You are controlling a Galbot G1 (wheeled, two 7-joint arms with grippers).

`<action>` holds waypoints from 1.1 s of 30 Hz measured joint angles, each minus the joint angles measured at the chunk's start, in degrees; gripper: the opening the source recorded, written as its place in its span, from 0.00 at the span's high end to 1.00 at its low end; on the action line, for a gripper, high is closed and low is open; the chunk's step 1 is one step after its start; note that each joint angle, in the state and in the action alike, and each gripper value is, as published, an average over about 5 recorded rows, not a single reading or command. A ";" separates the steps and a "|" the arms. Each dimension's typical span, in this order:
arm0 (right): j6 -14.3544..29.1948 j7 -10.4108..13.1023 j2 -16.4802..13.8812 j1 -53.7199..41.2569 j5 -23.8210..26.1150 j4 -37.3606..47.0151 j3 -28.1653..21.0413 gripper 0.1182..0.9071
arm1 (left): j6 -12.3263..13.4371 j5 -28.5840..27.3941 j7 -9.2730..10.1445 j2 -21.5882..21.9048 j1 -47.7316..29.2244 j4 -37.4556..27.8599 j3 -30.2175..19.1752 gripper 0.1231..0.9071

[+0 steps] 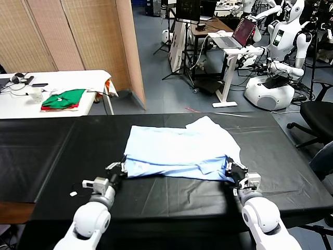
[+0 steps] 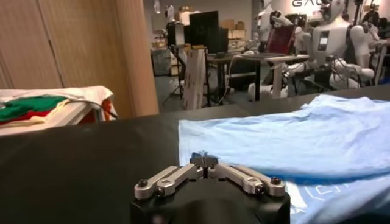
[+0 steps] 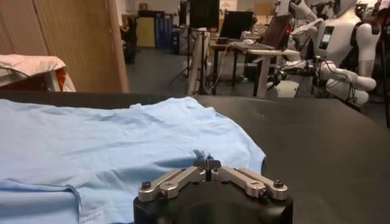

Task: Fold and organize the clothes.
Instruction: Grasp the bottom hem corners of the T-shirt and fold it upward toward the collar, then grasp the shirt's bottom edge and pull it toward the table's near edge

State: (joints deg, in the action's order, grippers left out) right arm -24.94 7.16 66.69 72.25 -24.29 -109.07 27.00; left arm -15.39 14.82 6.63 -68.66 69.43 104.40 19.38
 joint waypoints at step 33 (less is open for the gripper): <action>2.42 -3.09 -2.65 17.55 -0.79 -7.48 7.63 0.33 | -3.33 2.14 -1.71 -0.52 12.51 7.82 3.12 0.00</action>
State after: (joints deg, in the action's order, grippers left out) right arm -22.52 4.07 64.04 89.80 -25.08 -116.55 34.63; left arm -18.73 16.97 4.92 -69.17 81.94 112.22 22.50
